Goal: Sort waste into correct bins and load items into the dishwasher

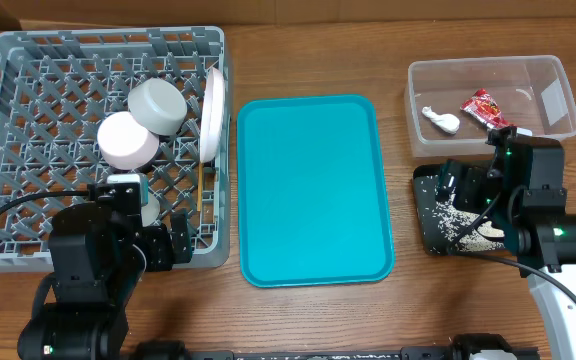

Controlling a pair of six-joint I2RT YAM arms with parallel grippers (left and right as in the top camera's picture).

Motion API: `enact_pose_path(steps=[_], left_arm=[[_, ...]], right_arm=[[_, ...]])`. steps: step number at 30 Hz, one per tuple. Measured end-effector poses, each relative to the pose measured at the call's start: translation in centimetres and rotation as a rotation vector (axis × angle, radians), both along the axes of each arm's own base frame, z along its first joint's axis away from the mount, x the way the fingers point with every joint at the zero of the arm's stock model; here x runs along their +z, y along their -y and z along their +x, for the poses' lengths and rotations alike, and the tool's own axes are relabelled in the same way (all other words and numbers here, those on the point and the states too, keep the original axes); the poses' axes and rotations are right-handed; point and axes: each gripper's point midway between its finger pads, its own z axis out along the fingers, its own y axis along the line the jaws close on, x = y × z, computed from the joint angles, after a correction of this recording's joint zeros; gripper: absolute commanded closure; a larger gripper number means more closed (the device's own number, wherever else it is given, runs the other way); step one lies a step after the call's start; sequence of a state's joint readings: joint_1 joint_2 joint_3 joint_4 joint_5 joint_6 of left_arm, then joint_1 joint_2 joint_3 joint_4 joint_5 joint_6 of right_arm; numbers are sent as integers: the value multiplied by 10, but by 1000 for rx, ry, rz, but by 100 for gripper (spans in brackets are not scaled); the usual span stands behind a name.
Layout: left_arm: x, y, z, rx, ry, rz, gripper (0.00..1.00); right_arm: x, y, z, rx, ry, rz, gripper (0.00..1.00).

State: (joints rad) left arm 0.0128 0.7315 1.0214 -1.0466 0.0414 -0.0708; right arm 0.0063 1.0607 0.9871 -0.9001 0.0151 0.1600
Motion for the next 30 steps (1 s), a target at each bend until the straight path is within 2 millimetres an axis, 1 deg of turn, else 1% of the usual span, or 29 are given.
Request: enact_pose_path(steps=[10, 12, 14, 16, 18, 21, 22, 24, 27, 30], left_arm=[[0, 0, 0, 0, 0, 0, 0], [0, 0, 0, 0, 0, 0, 0], [0, 0, 0, 0, 0, 0, 0], [0, 0, 0, 0, 1, 0, 0], [0, 0, 0, 0, -1, 0, 0], [0, 0, 0, 0, -2, 0, 0], [-1, 0, 0, 0, -2, 0, 0], [-1, 0, 0, 0, -4, 0, 0], [-1, 0, 0, 0, -5, 0, 0], [-2, 0, 0, 0, -8, 0, 0]], right_arm=[[-1, 1, 0, -2, -5, -2, 0], [-2, 1, -3, -5, -14, -6, 0], [2, 1, -9, -4, 4, -6, 0], [12, 1, -12, -1, 67, -2, 0], [35, 0, -12, 2, 220, 1, 0], [57, -1, -15, 6, 414, 2, 0], [61, -2, -18, 10, 472, 5, 0], [58, -4, -25, 18, 557, 7, 0], [40, -15, -37, 64, 646, 24, 0], [32, -25, -43, 99, 784, 42, 0]])
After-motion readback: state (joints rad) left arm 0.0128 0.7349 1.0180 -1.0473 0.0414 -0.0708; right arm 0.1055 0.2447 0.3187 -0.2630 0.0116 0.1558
